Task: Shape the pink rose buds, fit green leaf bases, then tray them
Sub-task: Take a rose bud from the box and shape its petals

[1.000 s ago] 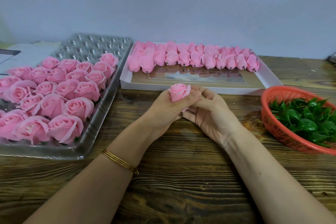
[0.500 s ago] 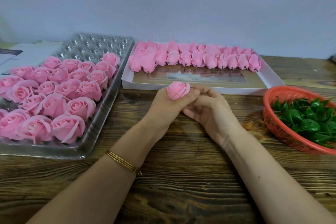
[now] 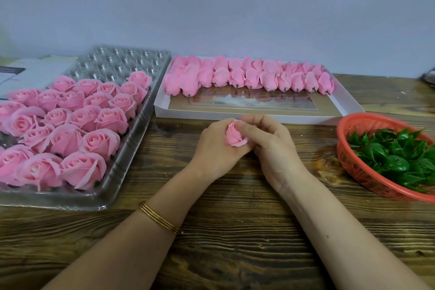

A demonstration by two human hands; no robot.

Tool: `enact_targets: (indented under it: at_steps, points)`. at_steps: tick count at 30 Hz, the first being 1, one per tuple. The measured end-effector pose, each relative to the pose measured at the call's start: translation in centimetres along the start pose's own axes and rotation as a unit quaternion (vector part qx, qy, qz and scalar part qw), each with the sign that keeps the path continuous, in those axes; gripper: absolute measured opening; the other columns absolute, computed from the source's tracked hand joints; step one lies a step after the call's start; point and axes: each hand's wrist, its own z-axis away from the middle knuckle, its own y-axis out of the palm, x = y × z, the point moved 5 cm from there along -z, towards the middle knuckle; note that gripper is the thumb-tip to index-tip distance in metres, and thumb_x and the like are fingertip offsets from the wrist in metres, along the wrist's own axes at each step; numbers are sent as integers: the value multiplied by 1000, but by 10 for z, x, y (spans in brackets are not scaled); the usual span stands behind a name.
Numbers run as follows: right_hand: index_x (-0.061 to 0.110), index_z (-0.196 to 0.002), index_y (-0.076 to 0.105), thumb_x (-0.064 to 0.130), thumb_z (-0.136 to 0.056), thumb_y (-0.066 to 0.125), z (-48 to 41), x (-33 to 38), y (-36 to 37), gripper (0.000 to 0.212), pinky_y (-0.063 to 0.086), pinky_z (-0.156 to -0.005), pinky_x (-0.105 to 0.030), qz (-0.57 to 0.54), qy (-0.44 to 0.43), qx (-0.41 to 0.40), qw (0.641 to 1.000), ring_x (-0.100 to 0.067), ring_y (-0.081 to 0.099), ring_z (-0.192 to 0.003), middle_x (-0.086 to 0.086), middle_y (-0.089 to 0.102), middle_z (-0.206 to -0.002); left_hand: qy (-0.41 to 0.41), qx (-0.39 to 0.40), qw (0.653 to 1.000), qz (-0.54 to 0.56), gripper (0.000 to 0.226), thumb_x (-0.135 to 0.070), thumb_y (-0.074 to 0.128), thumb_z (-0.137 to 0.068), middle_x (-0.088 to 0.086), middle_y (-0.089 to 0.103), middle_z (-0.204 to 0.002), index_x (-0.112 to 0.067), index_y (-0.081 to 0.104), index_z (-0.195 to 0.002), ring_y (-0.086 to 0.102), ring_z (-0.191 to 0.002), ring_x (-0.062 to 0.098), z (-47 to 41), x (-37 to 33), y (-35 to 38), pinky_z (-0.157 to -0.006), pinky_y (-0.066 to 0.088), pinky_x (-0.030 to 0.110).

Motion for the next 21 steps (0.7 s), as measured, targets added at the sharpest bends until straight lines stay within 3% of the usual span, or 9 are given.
enact_targets:
  at_steps: [3, 10, 13, 15, 18, 21]
  points:
    - [0, -101, 65, 4, -81, 72, 1, 0, 2, 21, 52, -81, -30, -12, 10, 10, 1000, -19, 66, -83, -11, 66, -88, -2, -8, 1000, 12, 19, -17, 77, -81, 5, 75, -91, -8, 71, -97, 69, -90, 23, 0, 0, -2, -83, 55, 48]
    - [-1, -104, 65, 9, -84, 71, 0, -3, 2, 23, 53, -86, -35, -2, 12, 9, 1000, -21, 66, -87, -14, 67, -91, -4, -1, 1000, 29, 14, -17, 75, -84, -2, 75, -92, -16, 73, -98, 70, -91, 16, 0, 1, 2, -85, 57, 45]
    - [-6, -102, 66, 18, -94, 58, -1, -4, 1, 26, 54, -80, -31, -20, 16, -9, 1000, -20, 67, -88, -16, 70, -94, -9, -33, 997, 70, 6, -22, 75, -85, -9, 74, -82, -28, 73, -85, 69, -82, 9, -1, 0, -1, -78, 56, 32]
    - [-11, -103, 63, 8, -93, 51, -2, -2, 0, 25, 52, -78, -34, -2, 6, -25, 1000, -24, 65, -87, -20, 69, -94, -18, -65, 992, 111, 11, -16, 76, -84, -7, 72, -76, -25, 71, -81, 66, -74, 4, -1, 1, -3, -71, 53, 21]
    - [-6, -97, 63, -8, -72, 60, 2, 0, 4, 26, 51, -78, -40, 79, -26, 9, 997, -26, 59, -81, -19, 63, -85, -55, -82, 973, 207, 7, -8, 71, -87, 0, 69, -71, -9, 69, -81, 65, -67, 7, 0, 2, -3, -61, 51, 17]
    - [1, -103, 60, -19, -65, 65, 7, 1, 12, 44, 56, -74, -26, 131, -51, 63, 988, -14, 64, -79, -12, 66, -87, -100, -86, 940, 315, 6, -6, 68, -89, 5, 73, -73, 0, 68, -92, 71, -68, 14, 0, 3, 0, -59, 55, 22]
